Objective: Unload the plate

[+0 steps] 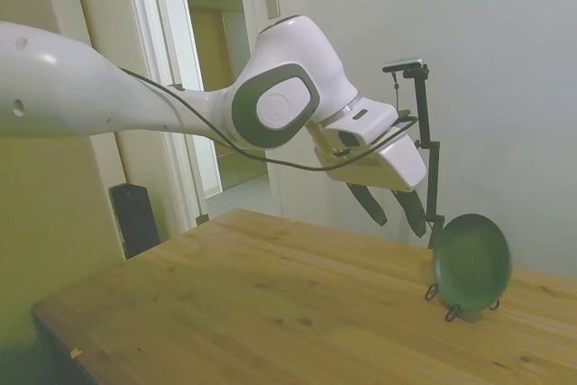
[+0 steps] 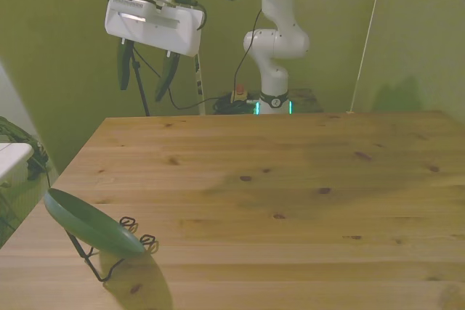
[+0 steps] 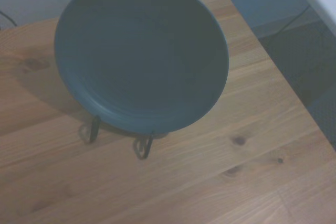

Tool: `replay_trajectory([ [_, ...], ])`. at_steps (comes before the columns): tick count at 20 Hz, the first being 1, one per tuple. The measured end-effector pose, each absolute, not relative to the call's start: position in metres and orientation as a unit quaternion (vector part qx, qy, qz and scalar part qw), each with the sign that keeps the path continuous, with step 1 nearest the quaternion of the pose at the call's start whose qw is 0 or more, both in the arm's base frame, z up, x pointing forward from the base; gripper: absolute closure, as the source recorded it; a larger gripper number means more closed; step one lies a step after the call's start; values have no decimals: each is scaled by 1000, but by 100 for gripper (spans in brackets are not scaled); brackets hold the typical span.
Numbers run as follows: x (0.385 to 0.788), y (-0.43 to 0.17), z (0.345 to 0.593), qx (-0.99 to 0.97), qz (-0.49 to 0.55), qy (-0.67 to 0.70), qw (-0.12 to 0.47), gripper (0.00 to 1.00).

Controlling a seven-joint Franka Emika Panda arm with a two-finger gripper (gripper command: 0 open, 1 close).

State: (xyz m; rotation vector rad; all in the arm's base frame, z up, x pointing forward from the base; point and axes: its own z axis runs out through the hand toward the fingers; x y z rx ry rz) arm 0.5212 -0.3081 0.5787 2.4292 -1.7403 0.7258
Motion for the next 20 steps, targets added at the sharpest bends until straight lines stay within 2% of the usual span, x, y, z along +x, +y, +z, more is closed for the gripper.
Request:
replay_trajectory([
  [3, 535, -326, 576, 775, 245, -581, 38, 0],
  [7, 566, -383, 567, 748, 272, -604, 43, 0],
  [13, 594, -441, 550, 758, 304, -574, 56, 0],
  [20, 613, -458, 508, 784, 295, -545, 42, 0],
])
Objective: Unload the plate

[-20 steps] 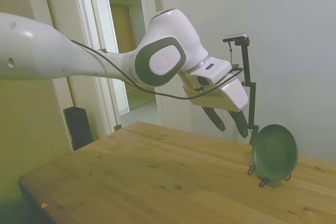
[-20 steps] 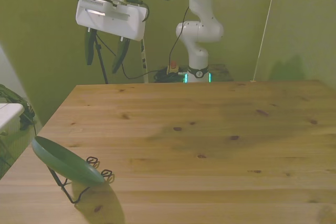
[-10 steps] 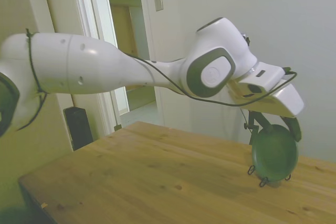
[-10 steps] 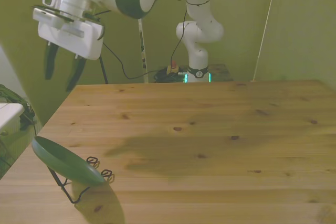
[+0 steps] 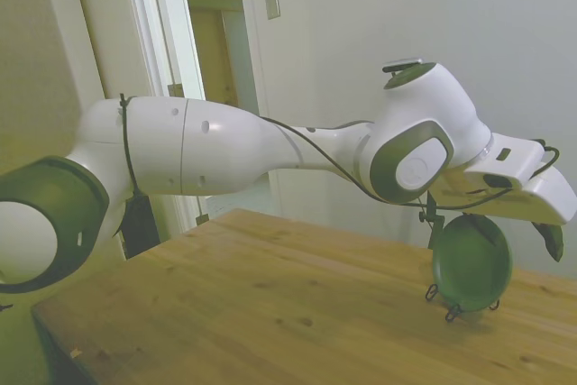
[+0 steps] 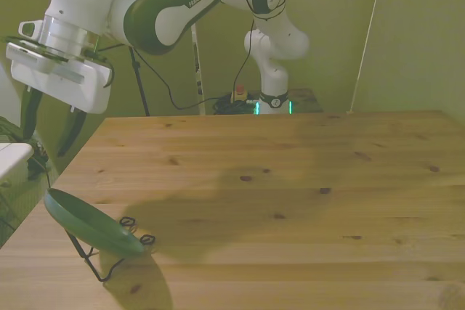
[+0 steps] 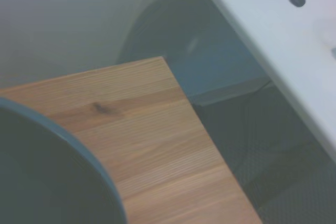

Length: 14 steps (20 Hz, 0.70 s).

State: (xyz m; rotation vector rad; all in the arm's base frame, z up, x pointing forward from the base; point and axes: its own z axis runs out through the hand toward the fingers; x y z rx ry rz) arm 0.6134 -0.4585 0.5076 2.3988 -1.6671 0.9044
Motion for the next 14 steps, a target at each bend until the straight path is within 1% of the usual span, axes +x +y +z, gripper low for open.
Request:
replay_trajectory([
  [3, 625, -454, 491, 785, 291, -546, 31, 0],
  [9, 640, -451, 467, 778, 317, -541, 31, 0],
  [14, 650, -441, 457, 780, 328, -533, 23, 0],
])
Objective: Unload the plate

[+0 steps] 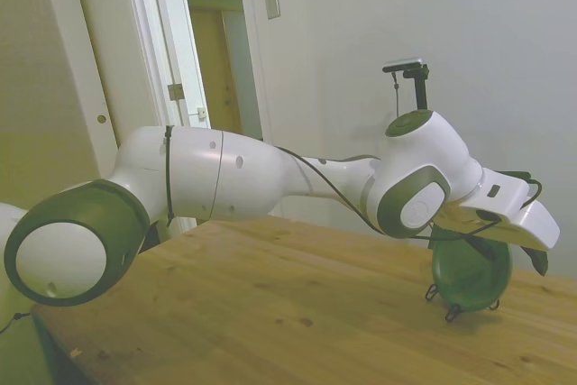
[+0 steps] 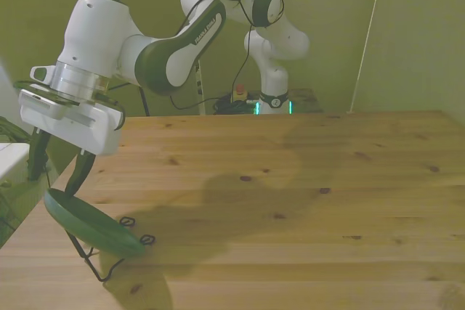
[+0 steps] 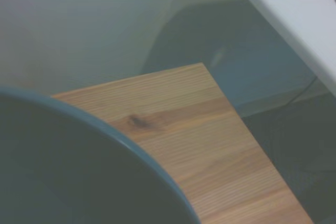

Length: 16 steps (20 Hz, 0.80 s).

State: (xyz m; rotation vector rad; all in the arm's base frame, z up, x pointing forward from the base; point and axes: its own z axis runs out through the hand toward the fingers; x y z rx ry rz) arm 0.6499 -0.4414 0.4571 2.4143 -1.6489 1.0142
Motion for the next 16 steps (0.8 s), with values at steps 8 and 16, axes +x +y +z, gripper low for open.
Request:
replay_trajectory([
  [8, 656, -431, 447, 782, 335, -525, 14, 100],
  [16, 649, -442, 444, 787, 334, -518, 17, 100],
])
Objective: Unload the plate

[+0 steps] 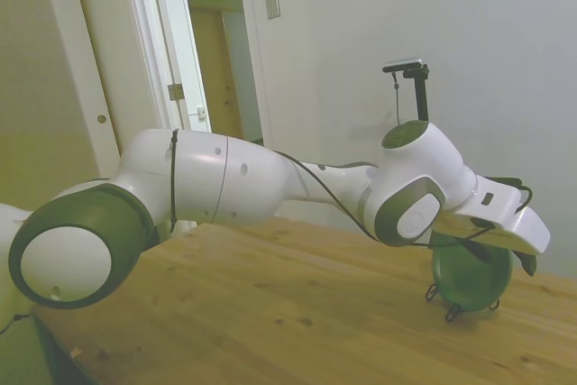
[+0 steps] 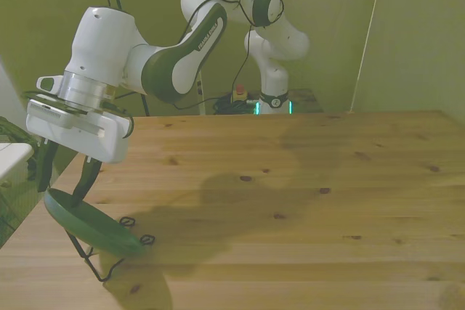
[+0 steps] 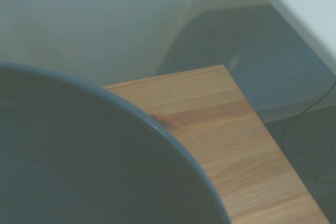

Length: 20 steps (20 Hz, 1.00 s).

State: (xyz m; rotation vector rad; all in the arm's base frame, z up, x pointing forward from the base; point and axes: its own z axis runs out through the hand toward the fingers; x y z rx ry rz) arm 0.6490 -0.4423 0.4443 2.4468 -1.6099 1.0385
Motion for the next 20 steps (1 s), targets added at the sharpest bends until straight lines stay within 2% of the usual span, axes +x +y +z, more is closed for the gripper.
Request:
replay_trajectory([
  [20, 651, -443, 435, 794, 335, -507, 11, 100],
])
